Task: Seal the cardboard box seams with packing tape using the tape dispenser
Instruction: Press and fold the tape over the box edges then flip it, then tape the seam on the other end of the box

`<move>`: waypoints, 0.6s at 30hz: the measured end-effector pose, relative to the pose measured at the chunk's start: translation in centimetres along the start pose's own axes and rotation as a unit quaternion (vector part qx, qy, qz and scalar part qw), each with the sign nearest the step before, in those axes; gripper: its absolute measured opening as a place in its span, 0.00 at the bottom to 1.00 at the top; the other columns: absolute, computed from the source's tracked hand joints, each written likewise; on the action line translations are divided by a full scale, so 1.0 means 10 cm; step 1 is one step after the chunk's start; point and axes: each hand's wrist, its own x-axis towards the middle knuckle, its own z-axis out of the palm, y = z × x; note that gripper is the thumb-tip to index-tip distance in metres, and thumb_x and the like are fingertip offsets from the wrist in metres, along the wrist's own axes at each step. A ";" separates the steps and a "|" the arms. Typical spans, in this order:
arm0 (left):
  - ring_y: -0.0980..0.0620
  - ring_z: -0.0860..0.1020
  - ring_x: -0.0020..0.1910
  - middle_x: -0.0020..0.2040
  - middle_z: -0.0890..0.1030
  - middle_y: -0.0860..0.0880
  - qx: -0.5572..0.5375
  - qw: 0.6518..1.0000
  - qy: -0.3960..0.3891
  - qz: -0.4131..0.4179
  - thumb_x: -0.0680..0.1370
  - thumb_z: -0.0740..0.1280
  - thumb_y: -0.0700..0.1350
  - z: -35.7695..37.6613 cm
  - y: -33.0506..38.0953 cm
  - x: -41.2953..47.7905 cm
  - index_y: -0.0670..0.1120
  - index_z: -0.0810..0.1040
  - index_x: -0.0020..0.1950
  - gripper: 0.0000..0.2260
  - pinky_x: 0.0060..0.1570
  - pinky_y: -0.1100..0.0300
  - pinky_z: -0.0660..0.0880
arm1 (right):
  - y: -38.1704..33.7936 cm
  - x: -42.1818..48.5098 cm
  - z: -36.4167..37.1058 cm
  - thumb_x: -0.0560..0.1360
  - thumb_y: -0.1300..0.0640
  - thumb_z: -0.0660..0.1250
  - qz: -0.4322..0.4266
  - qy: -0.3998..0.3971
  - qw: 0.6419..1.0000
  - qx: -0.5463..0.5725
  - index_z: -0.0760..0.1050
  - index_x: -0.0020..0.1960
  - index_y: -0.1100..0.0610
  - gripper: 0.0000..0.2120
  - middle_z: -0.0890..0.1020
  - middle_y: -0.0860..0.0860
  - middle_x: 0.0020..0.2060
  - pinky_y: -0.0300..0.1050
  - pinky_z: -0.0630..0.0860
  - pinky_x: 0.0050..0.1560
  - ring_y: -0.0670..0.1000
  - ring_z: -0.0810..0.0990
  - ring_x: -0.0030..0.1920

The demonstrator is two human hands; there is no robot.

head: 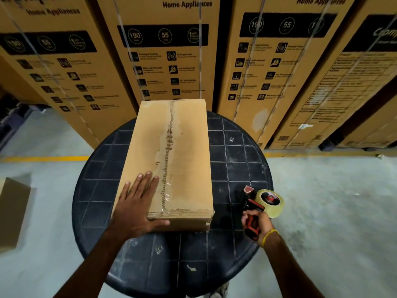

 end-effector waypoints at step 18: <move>0.48 0.81 0.61 0.62 0.83 0.47 -0.681 0.691 -0.096 -0.222 0.78 0.59 0.70 -0.78 0.87 0.27 0.46 0.80 0.66 0.31 0.68 0.47 0.74 | -0.05 -1.47 0.55 0.58 0.46 0.83 -0.321 -0.179 0.859 -0.357 0.85 0.44 0.62 0.23 0.63 0.57 0.27 0.40 0.59 0.27 0.49 0.61 0.25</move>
